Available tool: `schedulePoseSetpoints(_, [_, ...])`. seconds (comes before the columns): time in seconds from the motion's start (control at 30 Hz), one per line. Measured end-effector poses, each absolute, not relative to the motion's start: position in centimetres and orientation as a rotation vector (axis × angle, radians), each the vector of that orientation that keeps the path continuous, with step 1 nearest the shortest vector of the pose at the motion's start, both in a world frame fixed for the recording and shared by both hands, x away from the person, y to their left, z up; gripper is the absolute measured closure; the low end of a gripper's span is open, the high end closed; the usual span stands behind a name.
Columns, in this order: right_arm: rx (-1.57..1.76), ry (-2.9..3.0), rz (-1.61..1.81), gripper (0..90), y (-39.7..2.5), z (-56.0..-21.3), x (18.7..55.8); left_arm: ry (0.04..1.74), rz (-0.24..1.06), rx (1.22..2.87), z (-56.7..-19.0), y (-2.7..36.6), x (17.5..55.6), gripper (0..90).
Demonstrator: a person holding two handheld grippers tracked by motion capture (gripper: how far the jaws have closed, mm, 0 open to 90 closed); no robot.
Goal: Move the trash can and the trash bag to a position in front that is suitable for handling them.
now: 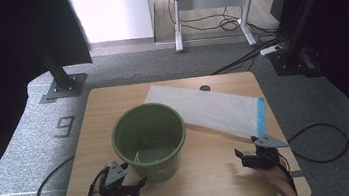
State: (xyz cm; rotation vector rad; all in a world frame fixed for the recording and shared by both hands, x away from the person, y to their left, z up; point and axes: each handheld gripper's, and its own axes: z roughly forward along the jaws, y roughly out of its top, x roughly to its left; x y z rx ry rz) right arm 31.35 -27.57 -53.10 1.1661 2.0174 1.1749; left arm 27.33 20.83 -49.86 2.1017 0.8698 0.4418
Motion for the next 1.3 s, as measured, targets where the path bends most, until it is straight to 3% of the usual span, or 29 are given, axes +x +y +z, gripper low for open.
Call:
schedulePoseSetpoints(0.53, [1.171, 2.020, 1.164, 14.0, -27.5, -53.2, 30.8, 0.776, 0.394, 2.139, -49.1, 14.8, 32.0, 14.9])
schedulePoseSetpoints(0.77, [1.164, 2.038, 1.146, 14.0, -27.3, -53.4, 30.8, 0.759, 0.430, 2.173, -48.5, 12.7, 33.1, 14.8])
schedulePoseSetpoints(1.3, [1.194, 1.982, 1.155, 14.7, -27.9, -53.1, 30.6, 0.833, 0.479, 2.117, -48.2, 17.0, 30.4, 14.7])
